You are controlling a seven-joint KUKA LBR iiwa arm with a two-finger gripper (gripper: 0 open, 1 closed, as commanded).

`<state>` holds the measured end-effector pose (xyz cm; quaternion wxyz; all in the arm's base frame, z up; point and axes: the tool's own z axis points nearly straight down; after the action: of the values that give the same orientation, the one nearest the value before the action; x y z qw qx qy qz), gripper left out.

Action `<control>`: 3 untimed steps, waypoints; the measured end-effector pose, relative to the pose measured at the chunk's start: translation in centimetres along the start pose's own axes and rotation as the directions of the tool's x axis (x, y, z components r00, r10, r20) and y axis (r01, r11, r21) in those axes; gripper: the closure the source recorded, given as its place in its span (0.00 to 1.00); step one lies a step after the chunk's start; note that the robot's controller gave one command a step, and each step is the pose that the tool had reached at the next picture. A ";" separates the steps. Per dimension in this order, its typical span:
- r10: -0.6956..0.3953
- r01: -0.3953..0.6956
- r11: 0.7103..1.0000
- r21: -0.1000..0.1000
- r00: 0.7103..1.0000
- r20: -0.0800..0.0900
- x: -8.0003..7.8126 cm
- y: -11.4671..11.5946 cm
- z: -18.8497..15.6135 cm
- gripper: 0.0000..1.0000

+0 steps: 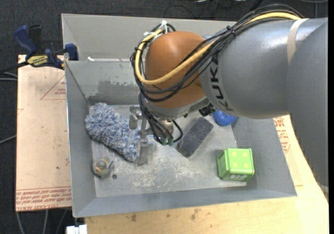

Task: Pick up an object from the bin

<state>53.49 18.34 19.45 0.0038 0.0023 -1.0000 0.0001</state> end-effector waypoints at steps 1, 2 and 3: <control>0.004 -0.004 1.000 -0.002 1.000 0.008 -0.2 -0.1 -0.5 0.00; 0.126 -0.126 0.992 -0.004 0.992 0.011 -2.5 -1.4 6.0 0.00; 0.042 -0.042 0.999 -0.003 0.999 0.012 -5.2 -2.6 11.6 0.00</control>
Offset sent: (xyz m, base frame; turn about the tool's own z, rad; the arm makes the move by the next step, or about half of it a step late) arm 0.0434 -0.0273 -0.1245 0.2445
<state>58.62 15.76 7.79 -0.0022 -0.0187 -0.9998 -0.0010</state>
